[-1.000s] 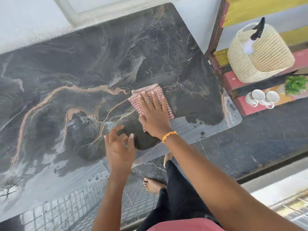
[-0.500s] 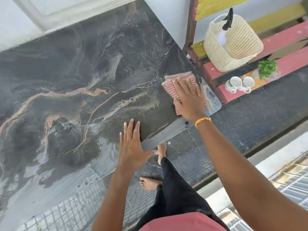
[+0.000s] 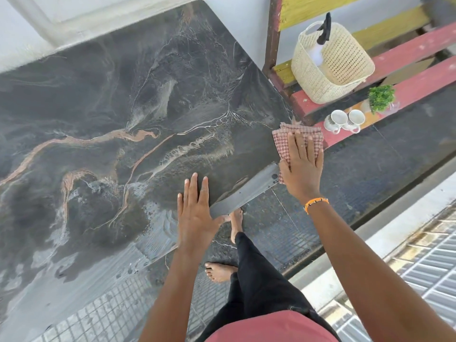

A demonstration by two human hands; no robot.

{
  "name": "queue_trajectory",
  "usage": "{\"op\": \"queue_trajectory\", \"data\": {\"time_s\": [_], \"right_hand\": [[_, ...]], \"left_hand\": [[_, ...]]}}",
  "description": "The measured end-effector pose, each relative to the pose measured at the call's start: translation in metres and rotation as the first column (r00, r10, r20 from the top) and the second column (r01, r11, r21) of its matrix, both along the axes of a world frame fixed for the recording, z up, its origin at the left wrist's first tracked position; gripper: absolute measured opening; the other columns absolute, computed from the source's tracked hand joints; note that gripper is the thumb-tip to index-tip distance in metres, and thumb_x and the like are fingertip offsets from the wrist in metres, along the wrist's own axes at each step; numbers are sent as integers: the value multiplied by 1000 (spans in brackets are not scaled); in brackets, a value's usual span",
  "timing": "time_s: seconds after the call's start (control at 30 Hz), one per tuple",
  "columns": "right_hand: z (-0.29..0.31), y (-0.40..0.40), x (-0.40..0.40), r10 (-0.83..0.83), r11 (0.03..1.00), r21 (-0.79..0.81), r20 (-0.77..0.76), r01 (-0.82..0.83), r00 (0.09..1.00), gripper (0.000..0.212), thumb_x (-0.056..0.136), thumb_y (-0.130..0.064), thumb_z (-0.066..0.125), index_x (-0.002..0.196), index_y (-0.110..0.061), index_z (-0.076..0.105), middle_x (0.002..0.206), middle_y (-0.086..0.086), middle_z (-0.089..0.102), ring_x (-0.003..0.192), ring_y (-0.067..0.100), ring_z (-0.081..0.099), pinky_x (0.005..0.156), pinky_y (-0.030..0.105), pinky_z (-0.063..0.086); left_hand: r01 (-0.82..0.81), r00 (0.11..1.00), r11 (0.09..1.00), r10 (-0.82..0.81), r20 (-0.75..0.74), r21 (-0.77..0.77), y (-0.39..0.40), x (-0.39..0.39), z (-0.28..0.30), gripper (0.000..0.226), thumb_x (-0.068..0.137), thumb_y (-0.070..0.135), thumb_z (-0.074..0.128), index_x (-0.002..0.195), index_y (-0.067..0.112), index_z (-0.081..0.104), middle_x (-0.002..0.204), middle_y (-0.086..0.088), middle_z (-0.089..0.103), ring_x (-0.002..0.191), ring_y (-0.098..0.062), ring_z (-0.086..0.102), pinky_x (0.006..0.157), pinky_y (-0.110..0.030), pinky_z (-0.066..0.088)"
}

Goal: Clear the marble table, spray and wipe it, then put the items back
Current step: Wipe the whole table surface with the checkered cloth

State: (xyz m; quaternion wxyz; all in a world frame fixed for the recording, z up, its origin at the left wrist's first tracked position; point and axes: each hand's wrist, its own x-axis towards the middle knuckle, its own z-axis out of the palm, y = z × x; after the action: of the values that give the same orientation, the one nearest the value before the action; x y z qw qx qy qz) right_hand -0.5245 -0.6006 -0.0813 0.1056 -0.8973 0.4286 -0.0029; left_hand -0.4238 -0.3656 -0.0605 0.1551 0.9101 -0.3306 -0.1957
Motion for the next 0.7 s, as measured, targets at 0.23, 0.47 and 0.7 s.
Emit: {"op": "queue_trajectory", "data": {"time_s": [0.23, 0.47, 0.7], "right_hand": [[3, 94, 42, 314, 947, 65, 1, -313, 950, 65, 90, -33, 33, 150, -22, 9, 159, -1, 6, 147, 27, 3, 115, 48, -5], [2, 132, 48, 682, 721, 121, 49, -682, 730, 62, 94, -37, 37, 149, -29, 10, 159, -6, 7, 147, 20, -2, 115, 43, -11], [0, 57, 31, 673, 736, 83, 10, -672, 739, 61, 91, -43, 36, 146, -38, 12, 156, -13, 7, 146, 15, 1, 116, 46, -10]], "left_hand": [[-97, 993, 991, 91, -72, -89, 4, -6, 5, 120, 68, 41, 74, 146, 11, -12, 158, -4, -6, 145, -19, -11, 116, -35, -4], [-146, 983, 988, 139, -117, -50, 24, -13, 12, 124, 59, 63, 59, 146, 6, -9, 157, -11, -7, 144, -25, -12, 118, -46, 1], [-75, 994, 997, 76, -73, 16, 17, -15, 12, 119, 68, 43, 72, 145, 8, -11, 157, -7, -12, 143, -20, -17, 116, -39, -4]]}}
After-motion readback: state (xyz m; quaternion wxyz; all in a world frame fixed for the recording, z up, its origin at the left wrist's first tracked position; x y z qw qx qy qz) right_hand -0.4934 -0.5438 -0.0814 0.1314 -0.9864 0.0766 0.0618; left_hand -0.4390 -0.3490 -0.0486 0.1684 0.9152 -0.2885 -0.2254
